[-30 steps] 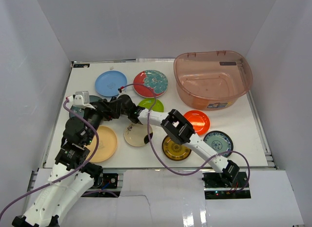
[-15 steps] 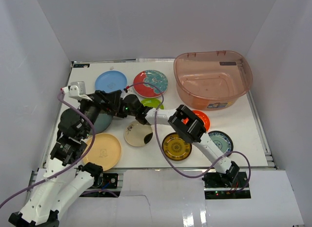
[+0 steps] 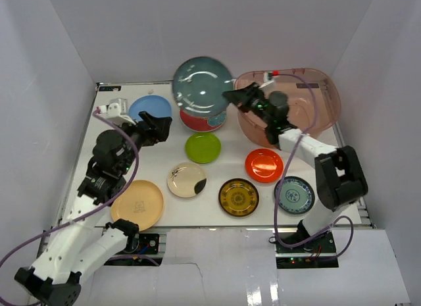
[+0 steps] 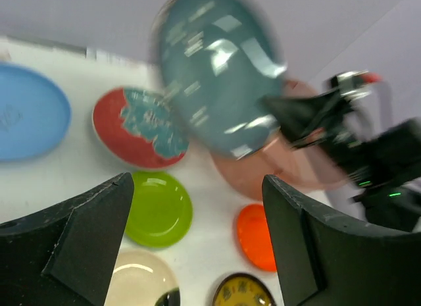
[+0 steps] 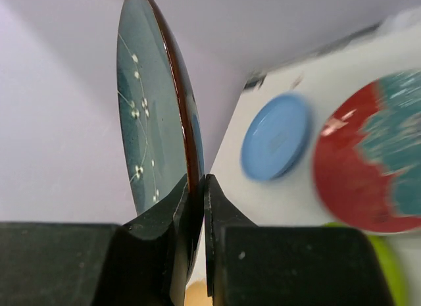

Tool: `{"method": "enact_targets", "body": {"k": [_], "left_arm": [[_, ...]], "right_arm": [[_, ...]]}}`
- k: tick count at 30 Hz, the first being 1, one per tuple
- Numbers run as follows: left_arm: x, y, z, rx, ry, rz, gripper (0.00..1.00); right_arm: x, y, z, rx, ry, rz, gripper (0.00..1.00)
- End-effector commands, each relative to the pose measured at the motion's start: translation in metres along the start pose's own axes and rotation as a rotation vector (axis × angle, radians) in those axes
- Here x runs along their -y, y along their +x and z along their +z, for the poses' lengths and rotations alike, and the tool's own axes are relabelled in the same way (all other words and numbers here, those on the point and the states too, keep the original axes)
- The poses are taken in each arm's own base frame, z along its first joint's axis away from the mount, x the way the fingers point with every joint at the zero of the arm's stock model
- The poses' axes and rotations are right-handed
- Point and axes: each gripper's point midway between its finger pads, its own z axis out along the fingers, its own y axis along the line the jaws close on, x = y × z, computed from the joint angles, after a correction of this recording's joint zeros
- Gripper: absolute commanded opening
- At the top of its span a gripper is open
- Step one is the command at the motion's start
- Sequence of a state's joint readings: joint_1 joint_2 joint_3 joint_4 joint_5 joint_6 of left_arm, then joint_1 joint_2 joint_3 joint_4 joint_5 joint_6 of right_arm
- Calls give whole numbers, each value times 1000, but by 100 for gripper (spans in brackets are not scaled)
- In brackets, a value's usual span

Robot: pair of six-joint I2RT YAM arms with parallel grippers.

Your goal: Place the plates into the plastic bin on the countertop

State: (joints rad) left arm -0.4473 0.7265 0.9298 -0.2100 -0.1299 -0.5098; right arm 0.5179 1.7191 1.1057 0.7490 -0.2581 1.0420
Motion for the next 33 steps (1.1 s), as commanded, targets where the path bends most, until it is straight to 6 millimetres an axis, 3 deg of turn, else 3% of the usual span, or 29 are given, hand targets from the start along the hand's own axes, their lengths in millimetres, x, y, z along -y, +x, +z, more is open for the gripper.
{"method": "enact_targets", "body": {"k": [1, 3, 4, 6, 7, 10, 11, 13, 15, 17, 18, 19, 21, 26, 29, 30, 33], "left_arm": [[-19, 65, 28, -189, -54, -39, 89], [-23, 83, 43, -230, -65, -61, 88], [-29, 104, 55, -290, -82, -69, 88], [-30, 114, 71, -311, -89, -95, 87], [-36, 130, 83, -348, -103, -107, 85], [-48, 141, 104, -361, -144, -174, 84], [-58, 156, 115, -384, -170, -185, 83], [-72, 160, 128, -384, -213, -221, 83], [-91, 177, 143, -401, -258, -241, 83], [-101, 181, 154, -406, -255, -282, 82], [-111, 196, 157, -438, -266, -294, 82], [-121, 193, 163, -418, -272, -301, 82], [-139, 209, 169, -442, -298, -319, 82], [-150, 221, 195, -433, -242, -331, 83], [-156, 235, 210, -449, -217, -343, 82], [-156, 238, 214, -450, -208, -345, 83], [-164, 242, 229, -429, -217, -341, 82]], "right_arm": [[-29, -102, -57, 213, -110, -107, 8], [-10, -125, -85, 243, -36, -146, 8], [15, -150, -106, 290, 40, -158, 8], [43, -165, -128, 286, 153, -196, 8], [59, -186, -143, 320, 216, -213, 8], [100, -206, -168, 326, 359, -240, 8], [111, -213, -168, 321, 386, -239, 8], [141, -212, -172, 275, 473, -235, 8], [153, -222, -174, 288, 537, -264, 8], [172, -219, -179, 258, 606, -272, 8], [175, -225, -180, 265, 626, -285, 8], [187, -220, -182, 237, 659, -283, 8], [191, -226, -180, 229, 687, -297, 8], [216, -222, -186, 193, 762, -300, 15], [223, -218, -189, 180, 787, -302, 38], [225, -219, -191, 183, 801, -307, 54], [223, -223, -197, 192, 834, -333, 80]]}}
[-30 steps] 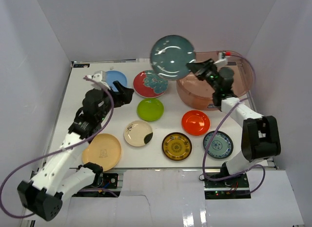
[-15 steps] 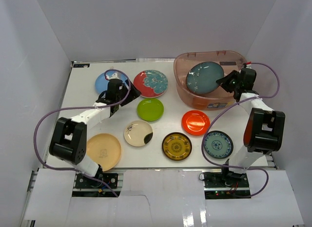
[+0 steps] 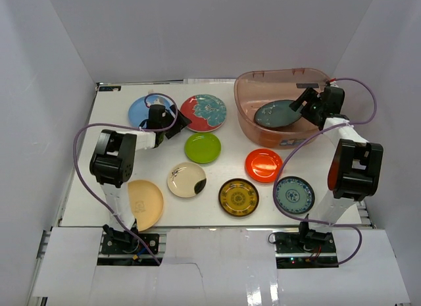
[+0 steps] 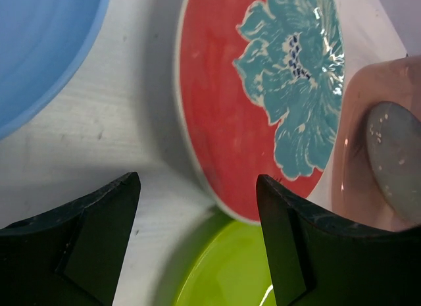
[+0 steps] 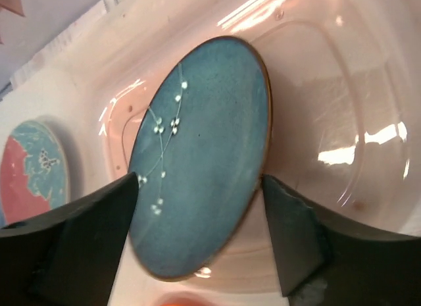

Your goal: Place the plates into the plastic bin on the countertop

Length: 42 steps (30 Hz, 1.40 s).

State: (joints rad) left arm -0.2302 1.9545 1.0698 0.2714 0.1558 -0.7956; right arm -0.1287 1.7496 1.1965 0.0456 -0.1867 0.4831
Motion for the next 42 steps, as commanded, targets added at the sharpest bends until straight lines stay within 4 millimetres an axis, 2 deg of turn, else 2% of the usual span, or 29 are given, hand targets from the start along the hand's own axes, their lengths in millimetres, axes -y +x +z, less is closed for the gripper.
{"method": "enact_targets", "body": {"k": [1, 2, 3, 8, 9, 11, 12, 14, 15, 17, 18, 19, 21, 22, 24, 26, 27, 29, 32, 33, 36, 39, 40, 42], "left_arm": [[34, -32, 7, 81, 103, 26, 82], [27, -30, 15, 77, 83, 26, 81], [32, -37, 18, 91, 89, 29, 80], [22, -36, 33, 109, 68, -3, 73], [17, -32, 37, 104, 64, -11, 72], [16, -30, 41, 110, 78, -31, 69], [13, -25, 44, 99, 81, -39, 66], [12, -24, 46, 109, 91, -54, 63], [11, -23, 47, 109, 96, -55, 61], [10, -23, 48, 121, 101, -53, 45], [9, -24, 47, 129, 98, -57, 37], [13, -29, 45, 150, 112, -57, 21], [13, -31, 42, 160, 113, -58, 8], [19, -35, 38, 172, 125, -56, 0], [24, -38, 32, 184, 143, -52, 0], [43, -51, 19, 218, 195, -45, 0], [46, -54, 14, 223, 207, -48, 0], [72, -72, -6, 265, 281, -47, 0], [101, -94, -30, 305, 370, -47, 0], [119, -108, -42, 327, 422, -40, 0], [143, -128, -65, 326, 510, -49, 0], [151, -144, -86, 359, 542, -47, 0], [158, -147, -101, 375, 561, -37, 0], [161, -151, -114, 383, 573, -29, 0]], "right_arm": [[-26, -57, -18, 164, -39, -82, 84], [-25, -59, -21, 171, -31, -86, 87], [-24, -61, -23, 181, -18, -89, 91], [-40, -74, -45, 237, -62, -113, 98], [-40, -69, -48, 230, -71, -107, 95], [-51, -73, -60, 258, -115, -106, 94], [-54, -62, -61, 235, -148, -103, 94], [-70, -66, -77, 271, -222, -86, 95], [-74, -52, -79, 239, -266, -74, 96], [-96, -49, -98, 252, -371, -63, 97], [-100, -45, -103, 248, -395, -58, 98], [-107, -33, -109, 235, -423, -57, 98], [-128, -24, -124, 237, -484, -78, 99], [-128, -14, -125, 223, -486, -78, 99], [-143, 1, -132, 203, -529, -101, 100], [-156, 17, -142, 185, -566, -124, 100], [-166, 26, -146, 169, -596, -143, 100], [-177, 34, -156, 160, -628, -177, 100], [-197, 51, -166, 122, -686, -254, 98], [-202, 59, -165, 101, -702, -279, 97], [-214, 73, -166, 55, -743, -311, 96], [-220, 82, -162, 12, -761, -326, 96], [-222, 84, -160, 5, -763, -331, 96], [-226, 91, -153, -18, -761, -337, 95]]}}
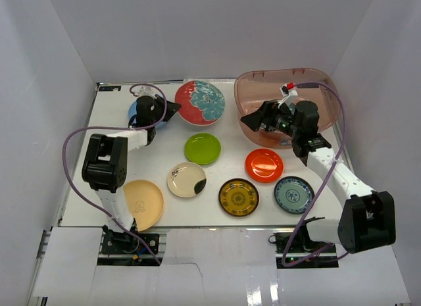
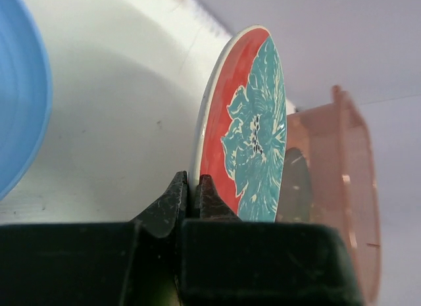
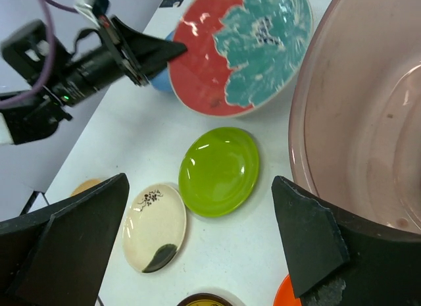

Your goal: Place the plates into the plastic bin on the countertop

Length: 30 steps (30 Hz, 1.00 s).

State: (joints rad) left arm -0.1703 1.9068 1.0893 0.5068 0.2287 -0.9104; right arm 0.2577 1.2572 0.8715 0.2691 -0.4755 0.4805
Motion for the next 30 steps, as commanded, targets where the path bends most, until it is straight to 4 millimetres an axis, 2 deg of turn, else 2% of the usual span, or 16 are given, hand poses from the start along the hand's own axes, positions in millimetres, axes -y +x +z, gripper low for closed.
{"method": "enact_targets", "body": {"k": [1, 4, 6, 8, 11, 15, 20, 24, 26, 28, 29, 30], "left_arm": [[139, -85, -62, 185, 370, 48, 0], [141, -73, -77, 131, 375, 44, 0], [142, -64, -96, 107, 380, 39, 0], [140, -53, -116, 88, 373, 16, 0], [141, -40, -136, 49, 379, -22, 0], [144, -24, -162, 8, 411, -48, 0], [149, -18, -173, -14, 424, -25, 0], [157, -16, -180, -33, 456, -14, 0], [162, -11, -182, -58, 486, -17, 0], [166, -8, -185, -80, 506, -12, 0], [167, -6, -185, -93, 505, -9, 0], [167, -4, -186, -101, 506, -9, 0]], "right_arm": [[-12, -8, 11, -13, -45, -50, 95], [-10, -2, 22, -35, -31, -30, 94], [-8, 1, 29, -47, -28, -12, 93], [-8, -3, 33, -43, -29, -5, 93], [-3, -5, 41, -60, -6, 10, 92], [-13, -1, 49, -79, -72, 42, 92], [-36, 9, 52, -122, -219, 105, 94], [-36, 15, 57, -131, -219, 129, 98], [-34, 16, 60, -131, -207, 141, 90], [-34, 17, 63, -131, -212, 154, 77], [-37, 16, 64, -128, -225, 165, 61], [-38, 15, 65, -122, -233, 169, 54]]}}
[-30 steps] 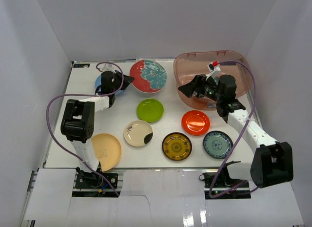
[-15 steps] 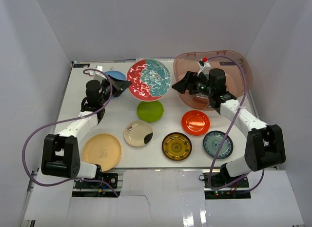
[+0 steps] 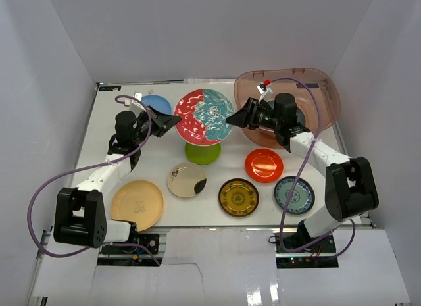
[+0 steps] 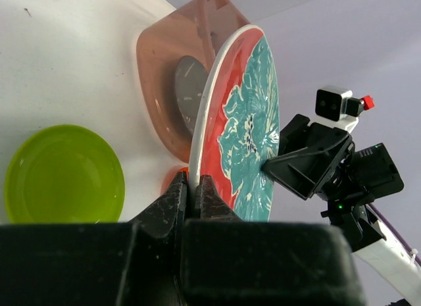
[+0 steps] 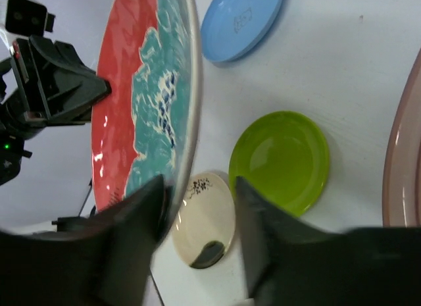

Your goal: Place the plates into the plastic bin on the countertop

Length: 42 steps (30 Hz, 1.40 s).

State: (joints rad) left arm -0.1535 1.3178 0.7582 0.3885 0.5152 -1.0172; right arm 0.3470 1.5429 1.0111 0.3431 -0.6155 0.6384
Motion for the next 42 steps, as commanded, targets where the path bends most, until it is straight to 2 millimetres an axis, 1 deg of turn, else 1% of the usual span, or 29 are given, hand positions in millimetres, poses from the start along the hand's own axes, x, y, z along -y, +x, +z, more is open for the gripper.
{"method": "enact_targets", "body": {"k": [1, 4, 6, 7, 8, 10, 11, 12, 13, 14, 15, 16, 17, 18, 19, 20, 21, 22, 23, 24, 26, 27, 28, 30, 35, 39, 40, 41, 42], "left_arm": [[80, -14, -20, 15, 243, 73, 0], [77, -8, -21, -17, 222, 67, 0], [75, -4, -23, -35, 208, 68, 0], [74, -3, -24, -41, 205, 81, 0], [74, 1, -25, -59, 208, 89, 0], [78, 5, -30, -93, 208, 110, 16], [79, 9, -32, -114, 214, 163, 26], [86, 8, -37, -129, 206, 194, 46], [89, 8, -40, -135, 202, 232, 53], [90, 7, -44, -126, 194, 313, 60], [85, 5, -46, -104, 140, 330, 68], [101, 3, -56, -66, 159, 393, 80], [99, -1, -60, -28, 128, 458, 84], [97, 2, -64, -26, 106, 482, 90], [107, 6, -72, -12, 119, 521, 92], [100, 5, -74, 7, 73, 563, 94], [104, 12, -75, 1, 79, 588, 98], [104, 15, -81, 18, 75, 608, 98], [103, 17, -84, 26, 70, 641, 98], [102, 18, -84, 42, 57, 656, 98], [97, 21, -90, 58, 41, 675, 98], [96, 20, -90, 71, 29, 679, 98], [95, 21, -91, 74, 27, 681, 98], [98, 21, -93, 76, 37, 684, 98], [105, 28, -96, 64, 65, 700, 98], [107, 29, -98, 70, 70, 709, 98], [107, 29, -98, 73, 66, 714, 98], [107, 28, -98, 78, 63, 712, 98], [106, 28, -99, 82, 59, 712, 98]], "right_arm": [[-22, -19, 5, 47, -91, -19, 42], [-27, -19, 9, 40, -130, 8, 26], [-28, -20, 10, 43, -142, 19, 22], [-31, -22, 10, 47, -156, 24, 11], [-34, -25, 10, 53, -162, 21, 8], [-37, -33, 7, 82, -157, 9, 8], [-40, -48, -2, 127, -148, -8, 8], [-41, -57, -8, 154, -145, -19, 8], [-41, -68, -15, 186, -138, -24, 8], [-38, -88, -31, 242, -117, -36, 8], [-36, -101, -41, 277, -104, -41, 8], [-32, -111, -51, 303, -91, -44, 8], [-20, -129, -70, 354, -56, -34, 8], [-13, -138, -81, 379, -39, -27, 8], [3, -150, -99, 415, -7, -13, 8], [14, -159, -112, 444, 23, 0, 8], [26, -163, -121, 466, 55, 12, 8], [46, -170, -137, 502, 106, 29, 8], [60, -169, -144, 509, 145, 46, 8], [79, -175, -159, 541, 209, 50, 8], [111, -172, -173, 536, 334, 58, 8], [122, -178, -180, 561, 389, 51, 8], [133, -177, -183, 556, 422, 56, 8], [142, -179, -183, 545, 456, 42, 8], [182, -178, -181, 536, 553, 77, 8], [207, -173, -169, 500, 582, 135, 8], [216, -165, -162, 463, 598, 145, 8], [216, -169, -160, 459, 605, 133, 8], [224, -165, -155, 443, 627, 139, 8]]}}
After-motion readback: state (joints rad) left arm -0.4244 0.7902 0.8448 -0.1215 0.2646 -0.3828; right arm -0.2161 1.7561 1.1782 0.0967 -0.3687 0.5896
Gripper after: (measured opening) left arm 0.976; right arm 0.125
